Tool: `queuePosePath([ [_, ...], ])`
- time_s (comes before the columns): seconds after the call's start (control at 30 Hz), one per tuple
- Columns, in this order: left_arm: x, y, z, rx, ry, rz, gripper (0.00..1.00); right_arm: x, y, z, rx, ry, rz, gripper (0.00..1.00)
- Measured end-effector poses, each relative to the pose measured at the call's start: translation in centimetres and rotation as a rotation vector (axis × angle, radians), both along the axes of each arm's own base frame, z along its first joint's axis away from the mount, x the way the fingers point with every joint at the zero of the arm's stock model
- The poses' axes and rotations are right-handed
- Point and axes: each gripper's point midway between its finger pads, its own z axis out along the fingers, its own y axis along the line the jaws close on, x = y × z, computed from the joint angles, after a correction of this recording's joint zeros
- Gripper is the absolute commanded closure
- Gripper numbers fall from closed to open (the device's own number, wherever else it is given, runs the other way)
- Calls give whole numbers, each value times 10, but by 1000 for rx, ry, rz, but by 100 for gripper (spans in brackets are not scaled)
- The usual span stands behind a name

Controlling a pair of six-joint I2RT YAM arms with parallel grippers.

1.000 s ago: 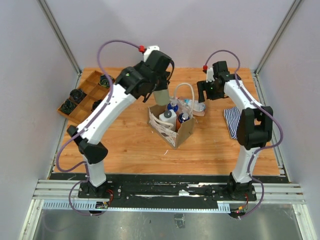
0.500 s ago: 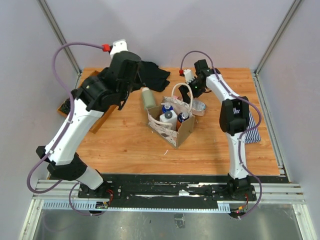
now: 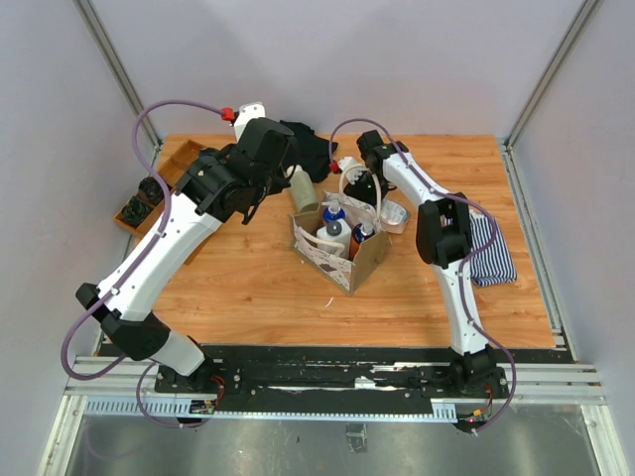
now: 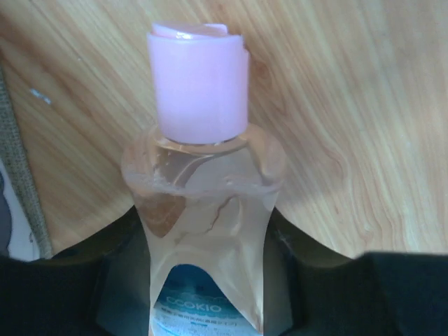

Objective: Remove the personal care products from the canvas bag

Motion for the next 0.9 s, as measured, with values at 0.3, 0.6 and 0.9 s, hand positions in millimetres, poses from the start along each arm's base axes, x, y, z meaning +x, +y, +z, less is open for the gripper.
queuePosePath([
  [0.3, -3, -1, -15, -13, 17, -14, 99, -7, -26, 7, 53, 17, -202, 99],
  [0.6, -3, -3, -37, -2, 41, -18, 99, -29, -67, 70, 280, -253, -446, 99],
  [0.9, -1, -7, -54, 2, 58, -25, 100, -3, -51, 154, 635, -710, -471, 99],
])
